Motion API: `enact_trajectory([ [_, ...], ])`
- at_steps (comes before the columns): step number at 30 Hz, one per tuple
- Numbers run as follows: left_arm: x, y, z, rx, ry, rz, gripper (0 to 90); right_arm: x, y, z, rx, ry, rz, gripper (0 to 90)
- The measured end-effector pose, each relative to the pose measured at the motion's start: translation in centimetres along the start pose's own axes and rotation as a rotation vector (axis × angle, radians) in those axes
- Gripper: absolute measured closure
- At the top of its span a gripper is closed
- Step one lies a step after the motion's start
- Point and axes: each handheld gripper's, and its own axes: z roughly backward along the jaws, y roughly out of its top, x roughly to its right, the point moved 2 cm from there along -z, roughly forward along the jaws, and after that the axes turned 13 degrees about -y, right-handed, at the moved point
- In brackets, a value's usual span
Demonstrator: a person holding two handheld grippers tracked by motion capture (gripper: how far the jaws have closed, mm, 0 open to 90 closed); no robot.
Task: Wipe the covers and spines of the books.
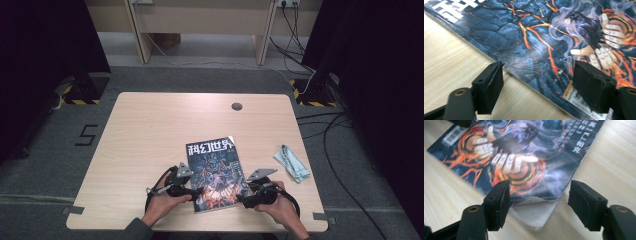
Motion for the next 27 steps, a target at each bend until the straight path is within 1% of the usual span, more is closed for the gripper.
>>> enact_trajectory([
  [2,-0.1,-0.1,-0.1,0.008,-0.018,0.032,25.9,-0.3,-0.1,-0.1,-0.008,0.021,0.008,33.8],
  [3,-0.2,-0.1,-0.1,0.014,-0.029,0.04,26.0,-0.5,-0.2,-0.1,-0.014,0.013,0.01,33.7],
  [6,-0.2,0.0,-0.2,0.005,-0.029,0.035,25.0,-0.7,-0.1,-0.2,-0.019,0.0,0.009,31.4],
  [8,-0.4,0.1,-0.3,0.01,-0.026,0.035,24.3,-0.8,-0.1,-0.3,-0.018,0.007,-0.005,31.0],
  [9,-0.5,0.2,-0.3,0.012,-0.022,0.037,24.3,-0.8,-0.1,-0.4,-0.018,0.009,-0.013,31.1],
  [10,-0.6,0.2,-0.3,0.014,-0.019,0.038,24.1,-0.8,0.0,-0.4,-0.016,0.008,-0.011,31.1],
  [12,-1.0,0.4,-0.4,0.024,-0.013,0.041,23.9,-1.0,0.1,-0.6,-0.014,-0.005,0.004,30.9],
  [14,-1.4,0.6,-0.5,0.03,-0.001,0.048,23.7,-1.3,0.3,-0.8,-0.013,-0.017,0.008,30.6],
  [16,-1.8,0.7,-0.5,0.036,0.007,0.052,23.2,-1.5,0.6,-1.1,-0.008,-0.03,0.025,30.1],
  [21,-2.9,1.1,-0.7,0.051,0.031,0.066,21.7,-2.0,1.3,-1.6,-0.002,-0.043,0.014,29.8],
  [23,-3.2,1.2,-0.7,0.054,0.043,0.071,21.4,-2.1,1.6,-1.9,0.003,-0.051,0.021,29.4],
  [25,-3.3,1.3,-0.6,0.056,0.058,0.064,21.8,-2.4,1.9,-2.1,0.006,-0.065,0.018,29.2],
  [27,-3.4,1.4,-0.6,0.056,0.076,0.046,22.2,-2.7,2.1,-2.4,0.013,-0.077,0.015,29.1],
])
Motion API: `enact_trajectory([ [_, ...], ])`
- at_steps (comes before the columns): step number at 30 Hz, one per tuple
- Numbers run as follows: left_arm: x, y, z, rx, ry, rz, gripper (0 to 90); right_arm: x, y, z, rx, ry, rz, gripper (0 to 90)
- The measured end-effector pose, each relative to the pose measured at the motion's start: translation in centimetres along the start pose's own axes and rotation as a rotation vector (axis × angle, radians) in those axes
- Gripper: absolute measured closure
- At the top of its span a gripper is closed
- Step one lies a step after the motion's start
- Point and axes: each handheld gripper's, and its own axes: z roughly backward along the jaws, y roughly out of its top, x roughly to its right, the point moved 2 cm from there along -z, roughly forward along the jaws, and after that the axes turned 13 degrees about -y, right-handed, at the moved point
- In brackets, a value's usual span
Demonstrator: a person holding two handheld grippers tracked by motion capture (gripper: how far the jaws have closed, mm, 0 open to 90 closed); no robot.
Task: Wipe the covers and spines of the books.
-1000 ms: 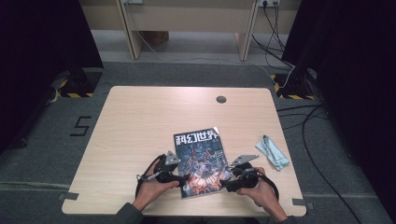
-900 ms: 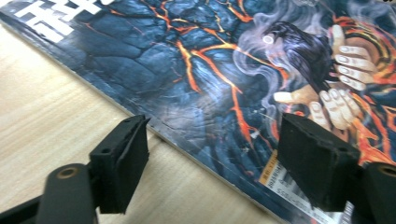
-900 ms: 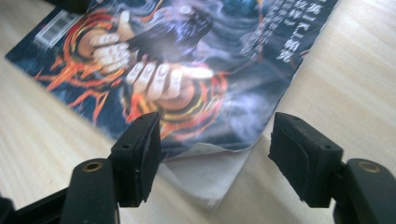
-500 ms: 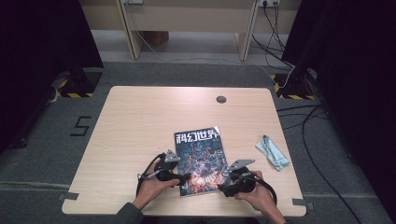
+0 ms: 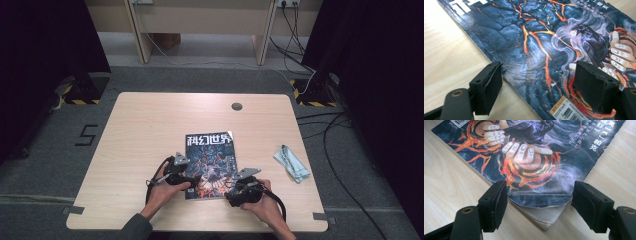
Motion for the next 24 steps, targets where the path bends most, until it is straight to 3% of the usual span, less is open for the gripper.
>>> enact_trajectory([
  [6,-0.4,0.1,0.2,-0.004,0.029,-0.008,21.1,-0.7,0.8,-0.5,0.003,-0.02,-0.012,28.9],
  [15,-1.7,0.8,-0.2,-0.017,0.028,-0.013,16.6,-1.4,1.6,-1.2,0.003,-0.045,-0.044,28.4],
  [24,-2.1,0.7,0.0,-0.007,0.032,-0.006,16.9,-1.6,1.9,-1.6,0.018,-0.058,-0.044,27.3],
])
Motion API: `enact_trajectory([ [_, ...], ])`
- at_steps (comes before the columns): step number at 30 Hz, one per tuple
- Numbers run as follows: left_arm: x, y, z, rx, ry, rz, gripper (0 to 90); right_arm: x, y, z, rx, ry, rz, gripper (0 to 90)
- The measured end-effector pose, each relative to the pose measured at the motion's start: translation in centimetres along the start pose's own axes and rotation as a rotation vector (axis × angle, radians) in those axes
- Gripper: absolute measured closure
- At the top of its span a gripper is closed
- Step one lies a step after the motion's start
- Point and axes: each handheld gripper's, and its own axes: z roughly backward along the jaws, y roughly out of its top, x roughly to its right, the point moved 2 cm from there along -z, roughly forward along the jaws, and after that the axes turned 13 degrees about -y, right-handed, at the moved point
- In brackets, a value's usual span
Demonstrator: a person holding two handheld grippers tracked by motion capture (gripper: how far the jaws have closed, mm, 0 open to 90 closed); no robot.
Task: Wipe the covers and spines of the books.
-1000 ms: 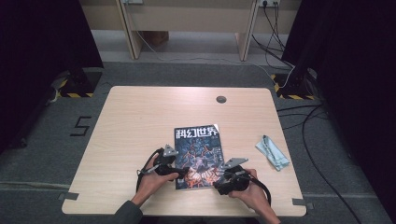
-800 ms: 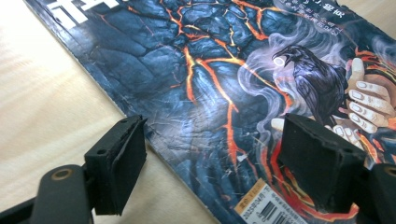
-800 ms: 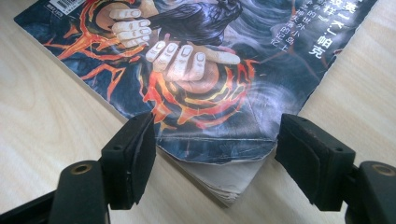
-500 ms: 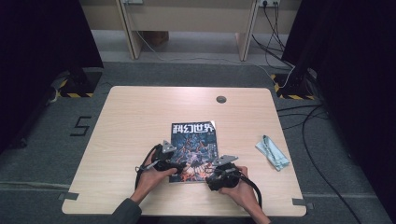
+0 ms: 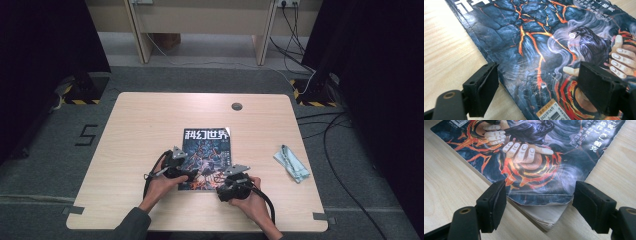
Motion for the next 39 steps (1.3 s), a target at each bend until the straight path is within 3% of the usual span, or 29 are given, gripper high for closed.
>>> enact_trajectory([
  [8,-0.1,-0.3,0.4,0.004,-0.012,0.012,19.2,0.1,0.0,-0.1,0.01,0.017,0.005,25.8],
  [13,0.1,-0.5,1.0,0.009,-0.004,0.008,18.6,1.3,0.2,0.1,0.02,0.072,-0.031,29.4],
  [15,0.1,-0.8,1.5,0.014,-0.011,0.014,18.9,1.8,0.2,0.4,0.036,0.101,-0.069,31.2],
  [19,0.4,-0.9,2.5,0.03,-0.018,0.01,19.0,3.0,0.4,1.1,0.059,0.061,-0.044,31.7],
  [23,1.1,-1.1,2.9,0.038,-0.036,0.011,18.9,4.3,0.5,1.8,0.083,0.056,-0.078,31.6],
  [29,2.4,-2.0,3.8,0.045,-0.049,-0.005,18.9,7.3,0.2,2.8,0.111,0.008,-0.128,29.8],
  [39,3.0,-3.5,5.5,0.08,-0.038,-0.006,18.9,11.3,-0.8,3.5,0.094,-0.057,-0.193,28.0],
])
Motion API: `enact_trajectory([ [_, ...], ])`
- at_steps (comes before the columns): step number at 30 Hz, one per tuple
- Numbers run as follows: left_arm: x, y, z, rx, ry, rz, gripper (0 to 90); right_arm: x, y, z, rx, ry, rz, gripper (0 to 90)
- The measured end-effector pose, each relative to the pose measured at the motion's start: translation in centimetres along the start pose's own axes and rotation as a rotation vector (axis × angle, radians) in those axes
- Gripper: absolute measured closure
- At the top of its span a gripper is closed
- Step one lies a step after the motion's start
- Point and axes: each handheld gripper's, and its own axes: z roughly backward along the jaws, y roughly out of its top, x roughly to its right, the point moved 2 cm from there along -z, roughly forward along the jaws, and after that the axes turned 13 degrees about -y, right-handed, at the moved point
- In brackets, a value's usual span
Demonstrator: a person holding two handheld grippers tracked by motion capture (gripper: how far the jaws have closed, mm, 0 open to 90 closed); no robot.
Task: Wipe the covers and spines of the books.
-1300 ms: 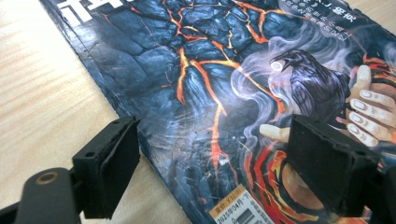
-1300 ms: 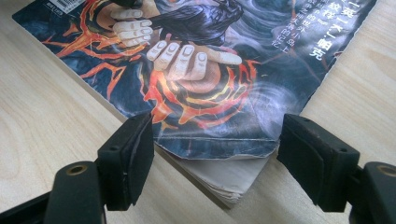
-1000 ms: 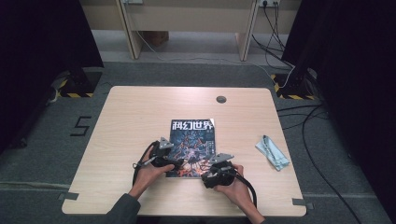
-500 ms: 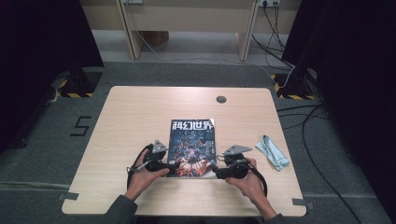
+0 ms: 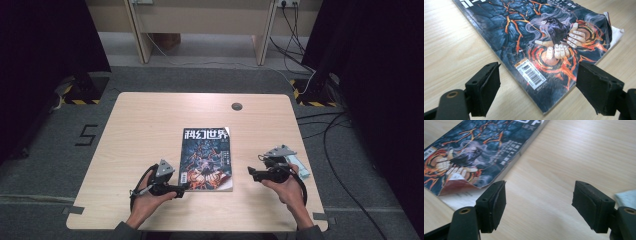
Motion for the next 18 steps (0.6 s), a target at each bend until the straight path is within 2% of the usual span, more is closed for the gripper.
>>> enact_trajectory([
  [1,0.0,0.0,0.0,0.0,0.0,0.0,18.9,0.0,0.0,0.0,0.0,0.0,0.0,28.0],
  [2,0.1,-0.4,0.3,-0.001,-0.002,0.002,18.9,0.8,0.0,0.3,-0.003,-0.035,-0.004,29.8],
  [4,0.3,-0.7,0.7,-0.001,-0.005,-0.003,18.9,1.7,0.0,0.6,-0.004,-0.056,0.008,32.7],
  [7,0.6,-1.0,1.0,0.004,-0.003,0.0,18.9,3.5,-0.2,1.0,-0.009,-0.097,0.0,41.8],
  [10,1.2,-1.5,1.6,0.003,-0.015,-0.007,18.9,5.4,-0.7,1.4,-0.018,-0.138,-0.006,46.1],
  [12,1.4,-1.8,1.8,-0.001,-0.019,-0.004,18.9,6.3,-0.9,1.5,-0.027,-0.166,-0.016,47.7],
  [13,1.4,-1.8,1.8,-0.001,-0.019,-0.004,18.9,6.3,-0.9,1.5,-0.027,-0.166,-0.016,47.7],
  [14,1.6,-2.1,1.9,-0.008,-0.025,-0.009,18.9,7.2,-1.4,1.5,-0.043,-0.192,-0.023,49.7],
  [17,1.9,-2.2,2.1,-0.009,-0.031,-0.011,18.9,7.8,-1.6,1.3,-0.057,-0.209,-0.035,51.2],
  [18,2.0,-2.3,2.2,-0.009,-0.031,-0.014,18.9,8.3,-2.1,1.0,-0.076,-0.237,-0.031,53.1],
])
